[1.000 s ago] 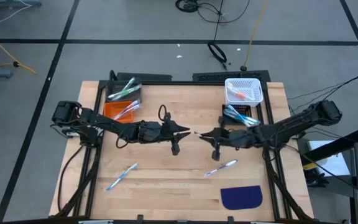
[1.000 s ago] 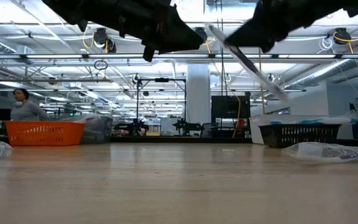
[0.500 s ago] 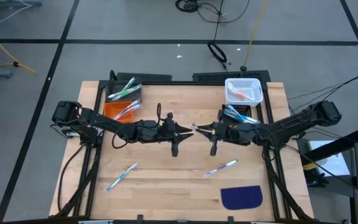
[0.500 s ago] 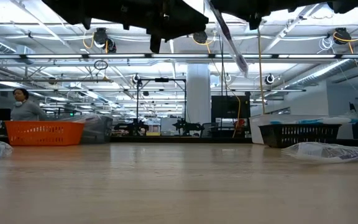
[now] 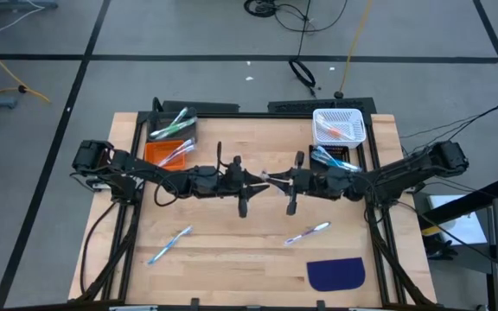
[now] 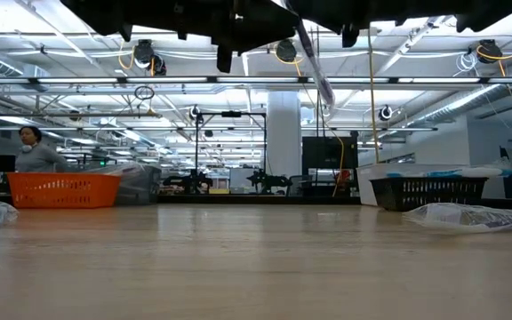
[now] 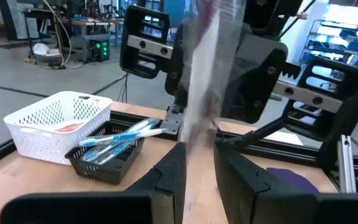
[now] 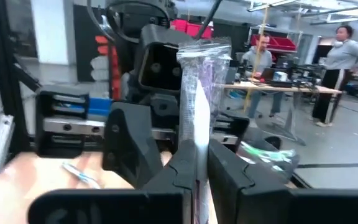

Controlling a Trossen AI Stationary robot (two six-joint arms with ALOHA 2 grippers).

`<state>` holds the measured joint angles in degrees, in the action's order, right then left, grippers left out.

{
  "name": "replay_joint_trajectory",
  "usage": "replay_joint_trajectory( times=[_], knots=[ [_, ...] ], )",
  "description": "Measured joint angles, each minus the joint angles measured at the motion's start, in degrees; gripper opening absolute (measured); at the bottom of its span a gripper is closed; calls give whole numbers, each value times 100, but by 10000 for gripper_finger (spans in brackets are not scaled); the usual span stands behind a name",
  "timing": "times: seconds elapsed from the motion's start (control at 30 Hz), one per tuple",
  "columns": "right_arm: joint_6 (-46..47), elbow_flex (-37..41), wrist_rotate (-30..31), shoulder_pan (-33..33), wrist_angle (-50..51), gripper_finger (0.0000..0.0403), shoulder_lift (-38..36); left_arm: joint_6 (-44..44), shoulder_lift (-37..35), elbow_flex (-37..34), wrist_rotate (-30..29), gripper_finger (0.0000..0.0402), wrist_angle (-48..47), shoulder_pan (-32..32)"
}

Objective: Pick & Place Toothbrushes
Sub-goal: Put the purple toothbrush in the orange bin

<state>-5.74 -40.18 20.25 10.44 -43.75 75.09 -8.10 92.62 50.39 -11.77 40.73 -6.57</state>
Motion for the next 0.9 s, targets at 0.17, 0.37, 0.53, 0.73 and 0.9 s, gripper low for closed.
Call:
replay_joint_trajectory(
  times=[0.17,0.37,0.53,0.73,0.9],
  knots=[
    [87,0,-399,-69,-311,13,-3,-2,0,0,-15,81,44,17],
    [68,0,-402,-72,-330,13,-4,11,0,0,-25,81,337,22],
    [66,0,-403,-72,-317,13,-2,6,0,0,-24,81,400,52],
    [67,0,-407,-72,-297,13,-2,58,519,16,-24,81,1320,55],
    [53,0,-401,-72,-254,13,2,73,755,46,-22,81,1336,105]
  ],
)
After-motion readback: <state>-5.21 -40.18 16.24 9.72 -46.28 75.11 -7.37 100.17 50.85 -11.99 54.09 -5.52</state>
